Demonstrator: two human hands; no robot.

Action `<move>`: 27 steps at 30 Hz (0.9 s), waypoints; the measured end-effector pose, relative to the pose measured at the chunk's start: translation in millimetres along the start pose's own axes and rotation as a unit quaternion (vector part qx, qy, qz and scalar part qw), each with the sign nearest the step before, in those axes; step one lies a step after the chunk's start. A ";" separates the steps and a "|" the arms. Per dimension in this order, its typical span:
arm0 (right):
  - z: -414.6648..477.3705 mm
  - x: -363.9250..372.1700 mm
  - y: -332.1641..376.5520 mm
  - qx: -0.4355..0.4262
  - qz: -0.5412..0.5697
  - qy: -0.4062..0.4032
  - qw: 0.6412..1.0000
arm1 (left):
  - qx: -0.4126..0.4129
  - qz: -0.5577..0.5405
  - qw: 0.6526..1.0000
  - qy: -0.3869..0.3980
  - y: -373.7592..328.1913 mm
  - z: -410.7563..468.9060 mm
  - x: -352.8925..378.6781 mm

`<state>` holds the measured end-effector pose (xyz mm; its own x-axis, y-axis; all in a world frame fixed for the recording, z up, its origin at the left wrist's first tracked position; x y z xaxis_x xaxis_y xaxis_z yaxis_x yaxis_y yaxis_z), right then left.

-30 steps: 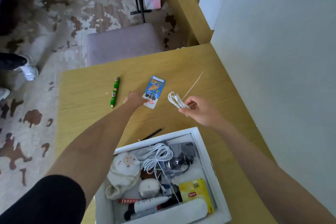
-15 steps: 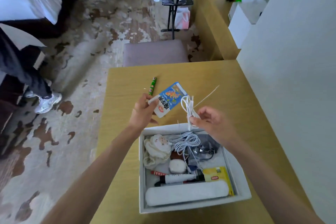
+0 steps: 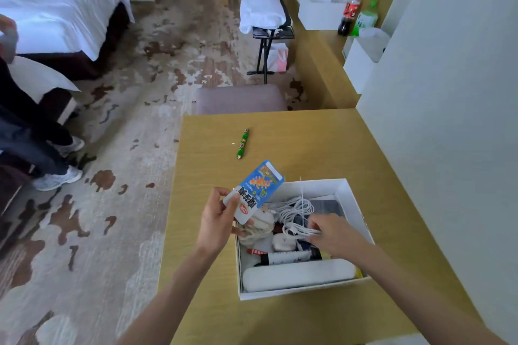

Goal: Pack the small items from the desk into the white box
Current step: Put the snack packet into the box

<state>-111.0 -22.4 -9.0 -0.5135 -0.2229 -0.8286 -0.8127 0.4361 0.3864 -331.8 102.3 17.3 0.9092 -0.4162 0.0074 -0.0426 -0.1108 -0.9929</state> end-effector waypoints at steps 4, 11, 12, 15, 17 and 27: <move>12.2 -7.9 -7.7 -0.053 -0.098 -0.040 0.993 | -0.001 0.009 1.000 -0.018 -0.6 -15.4 0.7; 31.0 -1.6 14.6 -0.205 -0.187 -0.106 0.955 | 0.003 0.031 0.999 -0.030 1.9 -31.8 11.9; 32.9 3.8 15.7 -0.210 -0.195 -0.106 0.952 | 0.002 0.030 0.999 -0.029 3.7 -34.1 14.0; 33.0 20.3 19.6 -0.220 -0.205 -0.125 0.946 | -0.008 0.032 0.999 -0.041 11.8 -40.5 16.6; 30.9 25.2 19.7 -0.225 -0.192 -0.145 0.944 | -0.012 0.047 0.998 -0.051 16.9 -44.5 18.0; 4.1 -16.2 -26.2 -0.090 0.254 -0.117 0.956 | -0.024 0.052 0.997 0.057 14.6 -43.8 28.0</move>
<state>-80.3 -26.6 -7.4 -0.7960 0.1889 -0.5751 -0.5199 0.2734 0.8093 -325.1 49.5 8.3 0.8462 -0.5270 -0.0782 -0.1552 -0.1033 -0.9825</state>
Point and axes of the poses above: each hand's wrist, its own z-axis towards the middle knuckle, its own x-axis out of the palm, y = z × x, the point moved 7 cm from there along z, towards the middle knuckle, and after that the axes turned 2 degrees about x, right-handed, at the moved point
